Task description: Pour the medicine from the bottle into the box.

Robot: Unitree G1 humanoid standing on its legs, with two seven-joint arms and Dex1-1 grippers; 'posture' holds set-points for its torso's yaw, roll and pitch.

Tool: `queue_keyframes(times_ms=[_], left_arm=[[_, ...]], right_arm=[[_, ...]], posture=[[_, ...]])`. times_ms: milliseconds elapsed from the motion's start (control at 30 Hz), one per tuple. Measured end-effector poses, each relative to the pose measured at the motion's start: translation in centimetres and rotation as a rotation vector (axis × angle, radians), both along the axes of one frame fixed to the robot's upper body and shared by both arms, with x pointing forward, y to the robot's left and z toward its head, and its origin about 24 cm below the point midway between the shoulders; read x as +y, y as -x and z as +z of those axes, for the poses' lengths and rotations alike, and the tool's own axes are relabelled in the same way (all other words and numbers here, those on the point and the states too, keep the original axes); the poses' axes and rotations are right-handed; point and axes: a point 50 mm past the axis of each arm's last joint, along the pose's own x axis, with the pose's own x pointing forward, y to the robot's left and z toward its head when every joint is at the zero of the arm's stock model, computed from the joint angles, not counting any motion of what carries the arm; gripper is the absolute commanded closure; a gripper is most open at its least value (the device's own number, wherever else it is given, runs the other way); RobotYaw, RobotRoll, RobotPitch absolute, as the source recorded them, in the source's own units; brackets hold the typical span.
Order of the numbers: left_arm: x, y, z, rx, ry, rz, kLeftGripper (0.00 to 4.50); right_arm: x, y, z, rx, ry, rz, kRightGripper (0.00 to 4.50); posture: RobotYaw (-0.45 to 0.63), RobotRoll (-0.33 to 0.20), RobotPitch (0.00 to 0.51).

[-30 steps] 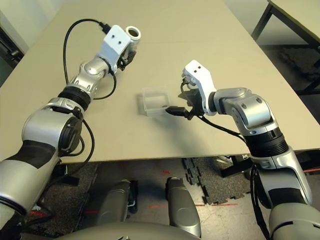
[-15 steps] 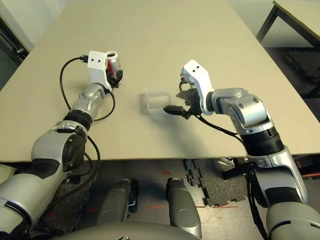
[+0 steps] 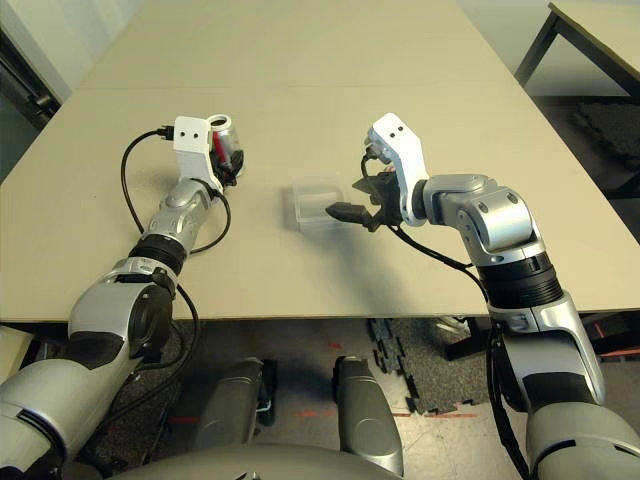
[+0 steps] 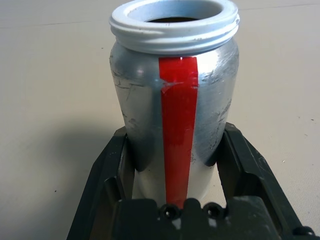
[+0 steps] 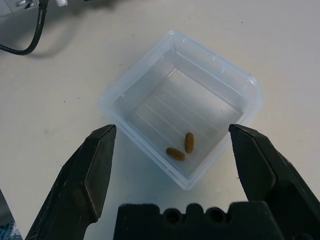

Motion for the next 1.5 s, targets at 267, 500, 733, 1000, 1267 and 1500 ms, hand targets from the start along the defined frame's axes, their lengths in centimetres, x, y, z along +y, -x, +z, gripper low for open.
queue_keyframes(times_ms=[267, 500, 733, 1000, 1267, 1500], left_arm=[[0.1, 0.2, -0.4, 0.003, 0.018, -0.002, 0.60], [0.1, 0.3, -0.7, 0.010, 0.022, -0.004, 0.05], [0.0, 0.3, -0.6, 0.007, 0.025, -0.015, 0.05], [0.2, 0.4, -0.3, -0.010, 0.032, -0.030, 0.05], [1.3, 1.2, 0.0, -0.002, 0.037, -0.040, 0.05], [2.0, 2.4, 0.6, 0.019, 0.027, -0.055, 0.05]], right_arm=[[-0.3, 0.0, 0.0, -0.002, 0.008, -0.007, 0.00], [-0.5, -0.1, 0.0, -0.005, 0.008, -0.009, 0.00], [-0.5, -0.2, -0.1, -0.003, 0.005, -0.011, 0.00], [-0.5, -0.2, 0.0, -0.003, 0.003, -0.007, 0.00], [-0.8, -0.2, 0.1, -0.005, 0.008, -0.009, 0.00], [-1.1, -0.2, 0.4, -0.015, -0.010, -0.024, 0.00]], posture=[[0.05, 0.000, 0.128], [0.05, 0.000, 0.120], [0.05, 0.000, 0.115], [0.06, 0.000, 0.115], [0.07, 0.000, 0.125], [0.09, 0.000, 0.131]])
